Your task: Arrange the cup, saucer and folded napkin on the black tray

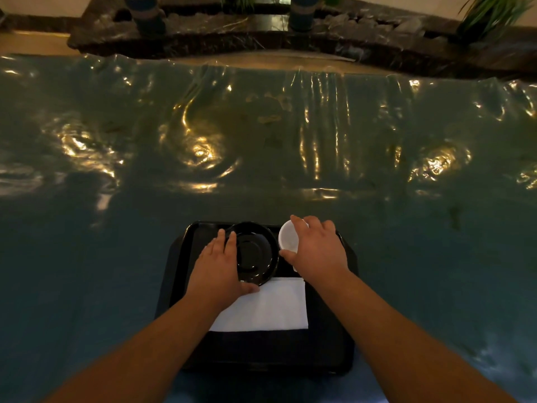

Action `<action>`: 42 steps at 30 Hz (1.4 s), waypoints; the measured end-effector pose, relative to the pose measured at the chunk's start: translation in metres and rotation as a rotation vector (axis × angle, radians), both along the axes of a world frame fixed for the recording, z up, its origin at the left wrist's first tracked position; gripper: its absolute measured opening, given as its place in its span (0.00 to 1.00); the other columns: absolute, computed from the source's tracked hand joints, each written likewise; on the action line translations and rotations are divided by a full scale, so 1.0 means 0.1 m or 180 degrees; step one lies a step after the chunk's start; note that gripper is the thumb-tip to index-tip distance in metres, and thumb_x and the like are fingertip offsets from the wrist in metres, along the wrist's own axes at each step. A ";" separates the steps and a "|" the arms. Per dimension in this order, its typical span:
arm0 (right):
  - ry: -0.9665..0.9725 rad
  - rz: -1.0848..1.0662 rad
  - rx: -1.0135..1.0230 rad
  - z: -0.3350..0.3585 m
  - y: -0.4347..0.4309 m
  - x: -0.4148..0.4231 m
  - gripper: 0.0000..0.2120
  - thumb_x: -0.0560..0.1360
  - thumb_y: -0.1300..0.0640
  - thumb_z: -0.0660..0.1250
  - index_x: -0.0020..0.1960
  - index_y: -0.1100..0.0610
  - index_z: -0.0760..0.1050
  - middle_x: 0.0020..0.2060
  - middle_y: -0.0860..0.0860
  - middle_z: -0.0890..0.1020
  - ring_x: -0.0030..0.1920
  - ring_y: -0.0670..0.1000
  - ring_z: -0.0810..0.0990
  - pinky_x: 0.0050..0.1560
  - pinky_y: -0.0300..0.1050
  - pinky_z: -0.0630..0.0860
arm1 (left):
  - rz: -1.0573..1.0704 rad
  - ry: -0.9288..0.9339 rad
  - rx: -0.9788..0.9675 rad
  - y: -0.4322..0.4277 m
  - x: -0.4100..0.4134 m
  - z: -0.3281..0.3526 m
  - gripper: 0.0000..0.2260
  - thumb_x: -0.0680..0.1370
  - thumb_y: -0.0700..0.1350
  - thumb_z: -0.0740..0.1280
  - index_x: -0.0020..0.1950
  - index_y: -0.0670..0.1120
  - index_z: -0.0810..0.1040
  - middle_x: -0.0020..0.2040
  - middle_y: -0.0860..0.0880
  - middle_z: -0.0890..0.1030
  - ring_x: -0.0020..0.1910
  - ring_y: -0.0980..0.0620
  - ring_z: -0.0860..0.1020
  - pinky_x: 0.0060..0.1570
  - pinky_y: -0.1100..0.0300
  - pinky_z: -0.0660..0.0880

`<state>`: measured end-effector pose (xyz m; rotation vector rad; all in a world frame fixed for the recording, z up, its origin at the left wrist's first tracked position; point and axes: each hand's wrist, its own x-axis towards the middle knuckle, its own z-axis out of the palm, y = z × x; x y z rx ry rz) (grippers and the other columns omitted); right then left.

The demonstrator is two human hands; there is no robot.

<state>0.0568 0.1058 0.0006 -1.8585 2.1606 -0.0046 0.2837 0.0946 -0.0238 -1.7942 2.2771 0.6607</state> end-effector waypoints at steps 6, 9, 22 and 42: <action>0.0026 -0.0053 -0.0019 0.00 0.01 -0.04 0.40 0.74 0.34 0.71 0.80 0.48 0.63 0.70 0.52 0.74 0.65 0.58 0.71 0.62 0.54 0.75 | -0.0158 -0.0122 0.0034 -0.05 -0.03 0.00 0.60 0.66 0.73 0.73 0.84 0.48 0.43 0.85 0.44 0.45 0.83 0.43 0.50 0.79 0.48 0.51; 0.0086 0.0006 -0.0037 -0.01 0.00 -0.04 0.41 0.74 0.33 0.70 0.80 0.48 0.62 0.71 0.53 0.74 0.65 0.58 0.71 0.62 0.53 0.75 | -0.0214 -0.0117 0.0042 -0.07 -0.02 0.00 0.59 0.66 0.74 0.72 0.84 0.49 0.44 0.85 0.43 0.45 0.83 0.42 0.50 0.80 0.46 0.51; -0.0589 0.1050 -0.0621 -0.20 1.07 0.05 0.22 0.79 0.47 0.68 0.70 0.52 0.77 0.63 0.53 0.81 0.61 0.56 0.78 0.62 0.55 0.79 | -0.0734 0.0757 -0.0935 0.69 0.70 -0.20 0.14 0.76 0.55 0.64 0.52 0.48 0.82 0.53 0.50 0.80 0.52 0.47 0.80 0.53 0.51 0.80; -0.0261 0.1110 -0.0105 -0.27 1.15 0.02 0.21 0.76 0.43 0.70 0.67 0.49 0.80 0.63 0.51 0.82 0.60 0.55 0.80 0.57 0.53 0.82 | -0.0619 0.0563 -0.0624 0.54 0.55 -0.07 0.16 0.77 0.60 0.63 0.46 0.51 0.85 0.44 0.53 0.85 0.40 0.52 0.82 0.40 0.55 0.78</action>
